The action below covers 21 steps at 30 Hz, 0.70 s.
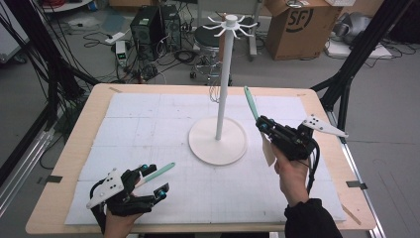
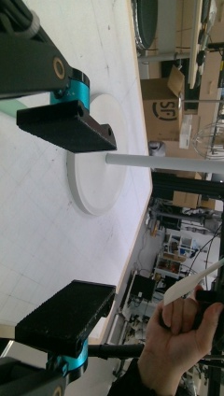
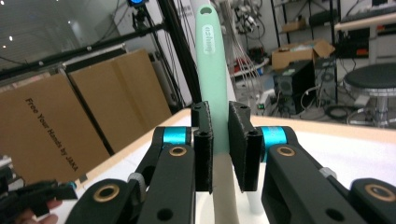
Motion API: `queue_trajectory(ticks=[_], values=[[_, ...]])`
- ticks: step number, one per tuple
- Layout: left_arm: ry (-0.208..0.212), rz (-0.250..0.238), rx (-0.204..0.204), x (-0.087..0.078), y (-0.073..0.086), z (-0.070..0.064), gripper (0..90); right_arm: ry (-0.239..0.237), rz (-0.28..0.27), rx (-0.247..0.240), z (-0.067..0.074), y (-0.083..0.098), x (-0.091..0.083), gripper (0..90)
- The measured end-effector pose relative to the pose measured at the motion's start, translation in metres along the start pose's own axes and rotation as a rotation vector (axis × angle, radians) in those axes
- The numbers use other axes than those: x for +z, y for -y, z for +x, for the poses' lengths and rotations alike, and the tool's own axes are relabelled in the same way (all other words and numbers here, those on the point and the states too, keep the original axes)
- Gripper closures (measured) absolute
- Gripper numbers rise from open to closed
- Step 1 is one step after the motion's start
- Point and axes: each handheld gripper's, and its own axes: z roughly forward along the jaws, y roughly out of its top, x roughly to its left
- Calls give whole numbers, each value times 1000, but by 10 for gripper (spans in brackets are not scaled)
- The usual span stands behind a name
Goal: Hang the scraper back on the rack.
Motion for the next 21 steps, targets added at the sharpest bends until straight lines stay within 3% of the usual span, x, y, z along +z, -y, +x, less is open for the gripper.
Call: queue_trajectory(ticks=[8,21], values=[[0,-2,2,0,0,0,265,1,-59,-12,8,-13,5,810],[3,-1,0,-1,0,2,266,-38,-162,-4,15,-35,10,809]])
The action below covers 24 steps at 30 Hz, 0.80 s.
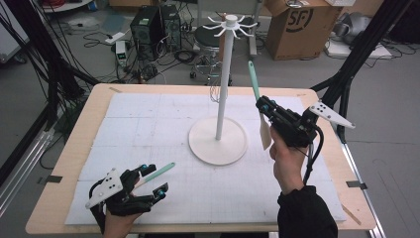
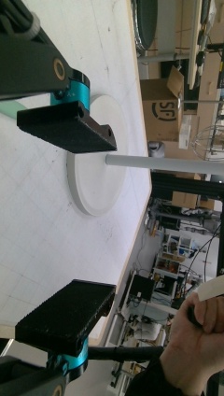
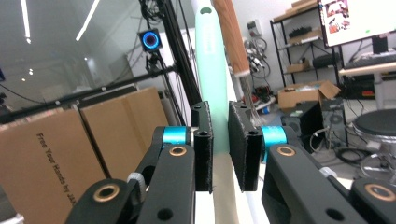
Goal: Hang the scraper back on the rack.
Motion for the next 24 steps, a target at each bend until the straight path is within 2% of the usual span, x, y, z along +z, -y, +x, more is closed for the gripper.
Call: queue_trajectory(ticks=[10,19,24], values=[[1,-5,-9,0,0,2,266,-26,-92,25,2,-21,7,810],[-3,-8,-20,-1,1,3,262,-40,-102,-3,5,-34,15,809],[-6,-8,-20,-2,1,4,262,-45,-95,2,5,-37,19,809]])
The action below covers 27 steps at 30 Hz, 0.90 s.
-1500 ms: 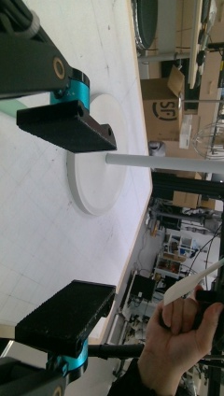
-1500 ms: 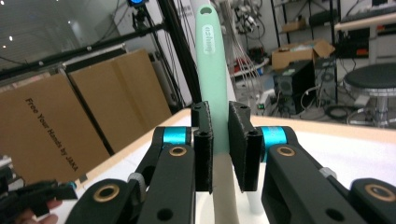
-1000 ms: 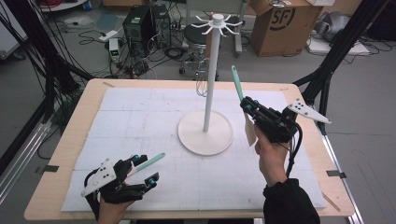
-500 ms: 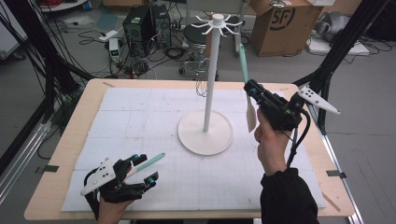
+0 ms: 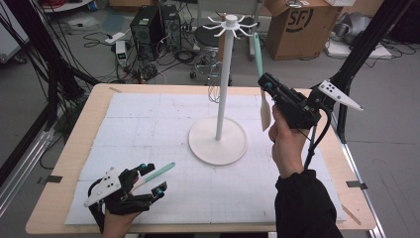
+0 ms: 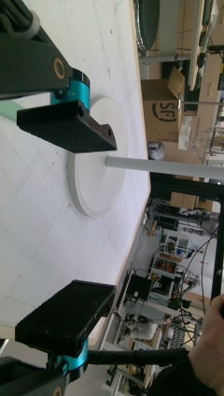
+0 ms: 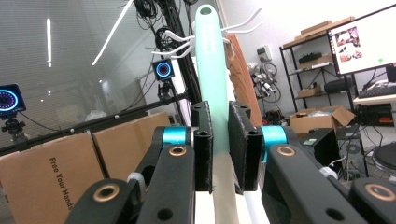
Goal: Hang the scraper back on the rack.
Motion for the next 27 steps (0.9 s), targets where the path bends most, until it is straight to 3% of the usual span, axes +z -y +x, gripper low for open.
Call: queue_trajectory(ticks=[27], values=[[-6,-3,2,-4,0,1,263,-12,39,22,-3,7,19,807]])
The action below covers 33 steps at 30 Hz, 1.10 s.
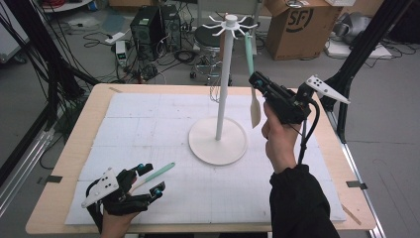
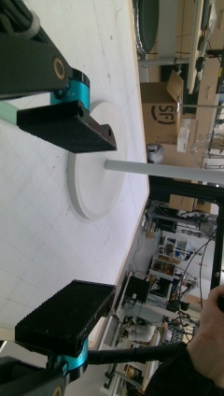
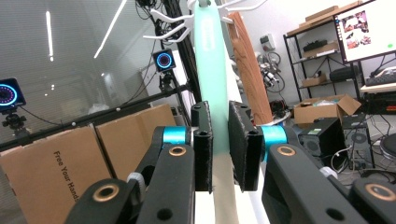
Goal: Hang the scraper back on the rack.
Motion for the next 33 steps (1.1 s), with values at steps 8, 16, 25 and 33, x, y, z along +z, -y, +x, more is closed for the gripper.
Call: queue_trajectory(ticks=[8,16,25,33], values=[[-4,-6,-2,-2,0,0,263,11,13,4,0,2,5,799],[-23,-7,10,-8,-3,4,263,70,11,-21,-1,5,1,568],[-81,-30,-47,-25,-4,22,261,100,68,-37,-3,30,-16,427],[-81,13,-39,-22,-1,23,259,157,170,-75,-2,58,-36,370]])
